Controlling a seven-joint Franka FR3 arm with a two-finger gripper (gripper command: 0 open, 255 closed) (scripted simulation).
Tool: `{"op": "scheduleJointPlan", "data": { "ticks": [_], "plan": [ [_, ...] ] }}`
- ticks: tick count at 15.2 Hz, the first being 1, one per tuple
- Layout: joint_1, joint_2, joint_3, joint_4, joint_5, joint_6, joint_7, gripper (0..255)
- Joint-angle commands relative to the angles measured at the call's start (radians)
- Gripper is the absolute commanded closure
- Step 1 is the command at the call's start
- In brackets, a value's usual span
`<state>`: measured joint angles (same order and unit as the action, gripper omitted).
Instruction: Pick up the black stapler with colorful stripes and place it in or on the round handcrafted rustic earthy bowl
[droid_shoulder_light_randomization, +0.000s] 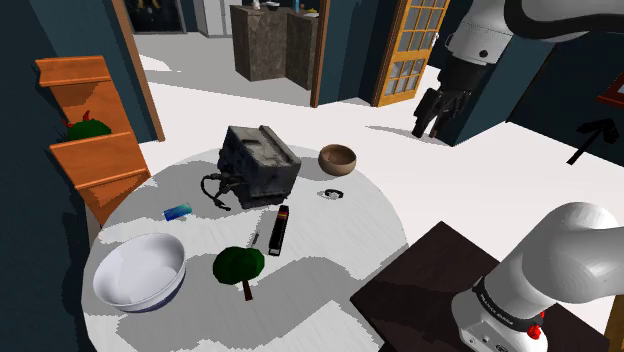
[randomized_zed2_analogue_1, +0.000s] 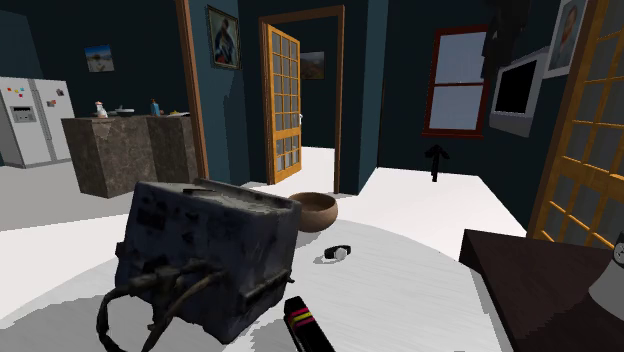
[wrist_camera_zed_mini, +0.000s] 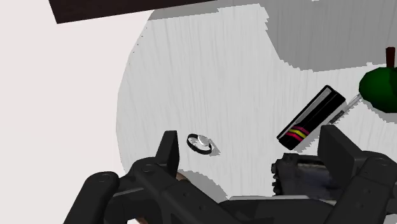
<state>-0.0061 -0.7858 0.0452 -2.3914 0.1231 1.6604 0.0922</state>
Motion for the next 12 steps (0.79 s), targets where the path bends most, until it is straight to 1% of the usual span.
{"op": "scheduleJointPlan", "data": {
  "ticks": [1,6,12],
  "plan": [
    [0.000,0.000,0.000,0.000,0.000,0.000,0.000,0],
    [0.002,0.071,0.101,-0.071,0.053,0.145,0.142,0],
    [-0.003,0.217,0.224,-0.103,0.098,0.328,0.313,0]
  ]
}}
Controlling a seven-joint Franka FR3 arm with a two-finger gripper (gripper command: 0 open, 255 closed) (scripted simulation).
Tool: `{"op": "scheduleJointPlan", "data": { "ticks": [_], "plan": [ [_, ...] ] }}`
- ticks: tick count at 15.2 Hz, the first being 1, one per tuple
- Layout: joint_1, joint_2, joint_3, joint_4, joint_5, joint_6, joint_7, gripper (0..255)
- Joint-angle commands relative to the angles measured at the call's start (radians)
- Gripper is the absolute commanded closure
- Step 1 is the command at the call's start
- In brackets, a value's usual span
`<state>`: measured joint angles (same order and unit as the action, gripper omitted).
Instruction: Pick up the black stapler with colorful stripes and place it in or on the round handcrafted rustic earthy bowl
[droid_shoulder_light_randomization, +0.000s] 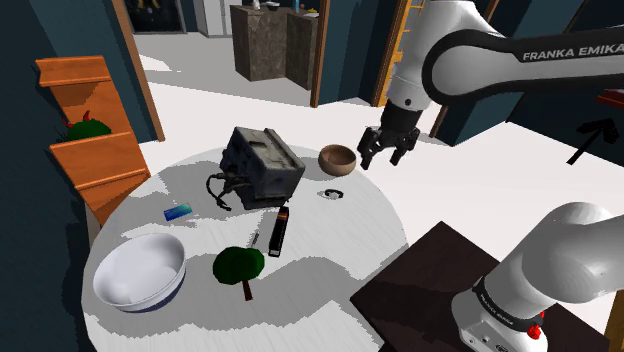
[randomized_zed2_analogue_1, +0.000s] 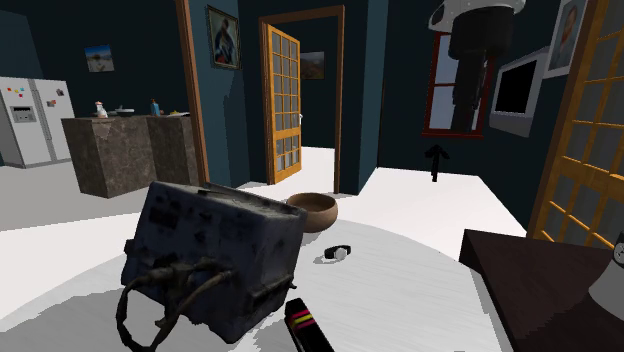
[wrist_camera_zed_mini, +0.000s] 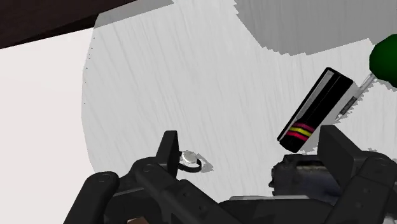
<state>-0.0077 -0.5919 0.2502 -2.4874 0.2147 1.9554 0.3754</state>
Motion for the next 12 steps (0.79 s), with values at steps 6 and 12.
{"op": "scheduleJointPlan", "data": {
  "ticks": [6,12],
  "plan": [
    [-0.024,0.229,0.138,0.018,0.002,0.213,0.215,0],
    [-0.059,0.480,0.237,0.098,-0.097,0.369,0.442,0]
  ]
}}
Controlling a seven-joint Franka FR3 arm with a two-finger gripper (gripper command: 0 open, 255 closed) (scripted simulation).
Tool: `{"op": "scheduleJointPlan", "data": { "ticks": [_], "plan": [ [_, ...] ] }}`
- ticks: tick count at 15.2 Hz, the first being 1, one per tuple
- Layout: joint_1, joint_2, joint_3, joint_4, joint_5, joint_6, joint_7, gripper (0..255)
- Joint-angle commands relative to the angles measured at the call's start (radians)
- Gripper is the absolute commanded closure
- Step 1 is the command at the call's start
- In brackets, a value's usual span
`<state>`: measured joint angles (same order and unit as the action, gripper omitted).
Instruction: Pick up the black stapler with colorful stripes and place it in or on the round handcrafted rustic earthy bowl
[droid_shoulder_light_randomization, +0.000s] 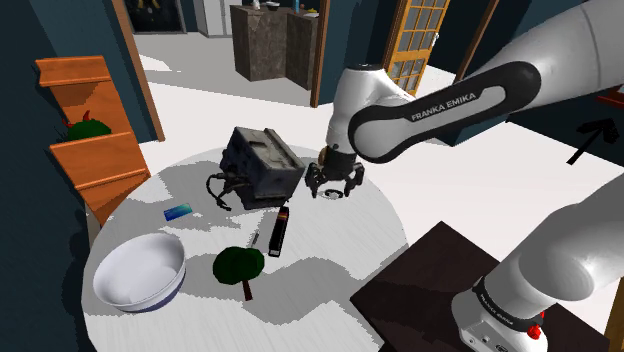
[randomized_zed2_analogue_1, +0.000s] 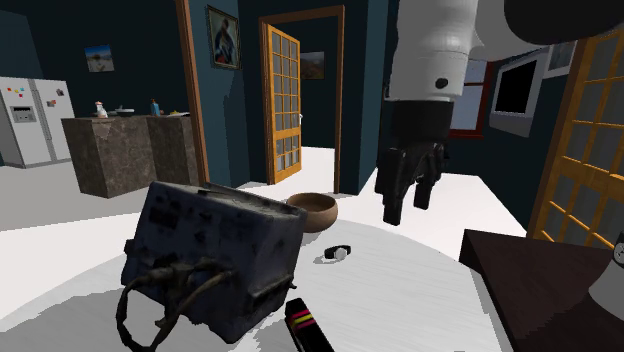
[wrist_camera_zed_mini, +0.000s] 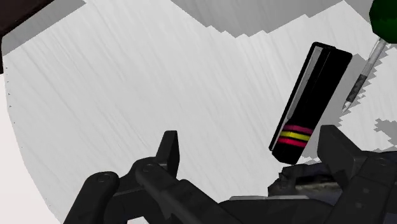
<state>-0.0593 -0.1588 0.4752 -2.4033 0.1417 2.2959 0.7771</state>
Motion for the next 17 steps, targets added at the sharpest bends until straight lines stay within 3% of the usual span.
{"op": "scheduleJointPlan", "data": {
  "ticks": [1,5,10,17],
  "plan": [
    [-0.011,0.093,0.023,0.033,-0.052,0.050,0.084,0],
    [0.000,0.280,0.033,0.122,-0.186,0.117,0.267,0],
    [0.072,0.503,-0.023,0.267,-0.333,0.158,0.465,0],
    [0.181,0.758,-0.117,0.492,-0.418,0.164,0.625,0]
  ]
}}
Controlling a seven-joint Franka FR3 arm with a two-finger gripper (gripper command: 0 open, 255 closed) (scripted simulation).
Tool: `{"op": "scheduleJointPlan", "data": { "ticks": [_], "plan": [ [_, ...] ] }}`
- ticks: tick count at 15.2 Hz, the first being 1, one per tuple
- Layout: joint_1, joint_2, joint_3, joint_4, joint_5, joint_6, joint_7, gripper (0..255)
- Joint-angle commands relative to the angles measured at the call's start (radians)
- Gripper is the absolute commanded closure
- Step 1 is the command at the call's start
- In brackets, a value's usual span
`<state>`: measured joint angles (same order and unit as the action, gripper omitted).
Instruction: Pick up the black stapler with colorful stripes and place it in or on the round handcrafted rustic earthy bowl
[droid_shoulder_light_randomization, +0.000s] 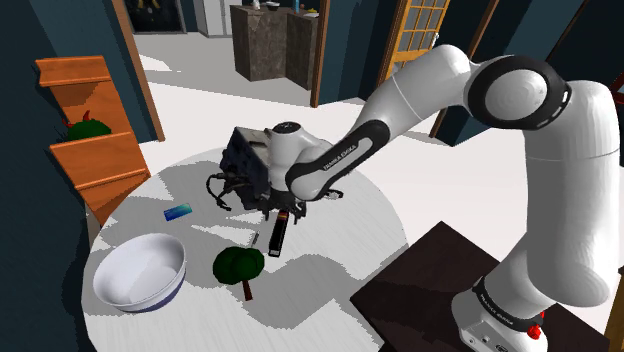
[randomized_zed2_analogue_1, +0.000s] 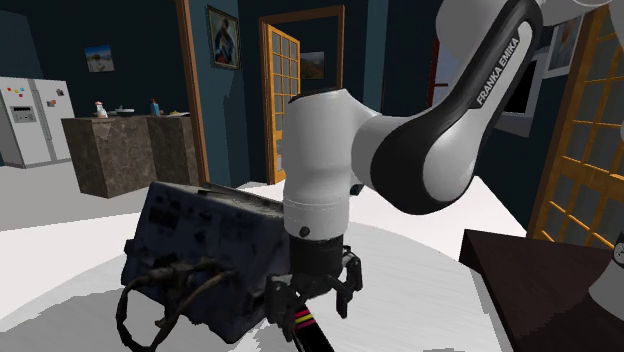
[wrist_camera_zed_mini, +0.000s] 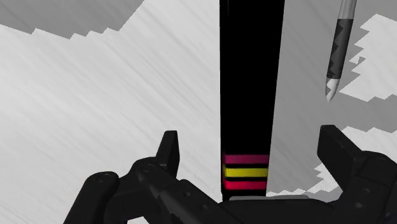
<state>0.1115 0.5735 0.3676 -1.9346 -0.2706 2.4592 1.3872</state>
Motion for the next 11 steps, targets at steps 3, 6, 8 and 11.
{"op": "scheduleJointPlan", "data": {
  "ticks": [3,6,8,11],
  "plan": [
    [0.020,0.057,-0.022,0.029,-0.019,0.027,0.023,0],
    [0.030,0.089,-0.034,0.036,-0.032,0.052,0.032,0],
    [0.036,0.106,-0.041,0.040,-0.039,0.064,0.036,0],
    [0.036,0.107,-0.041,0.041,-0.039,0.064,0.036,0]
  ]
}}
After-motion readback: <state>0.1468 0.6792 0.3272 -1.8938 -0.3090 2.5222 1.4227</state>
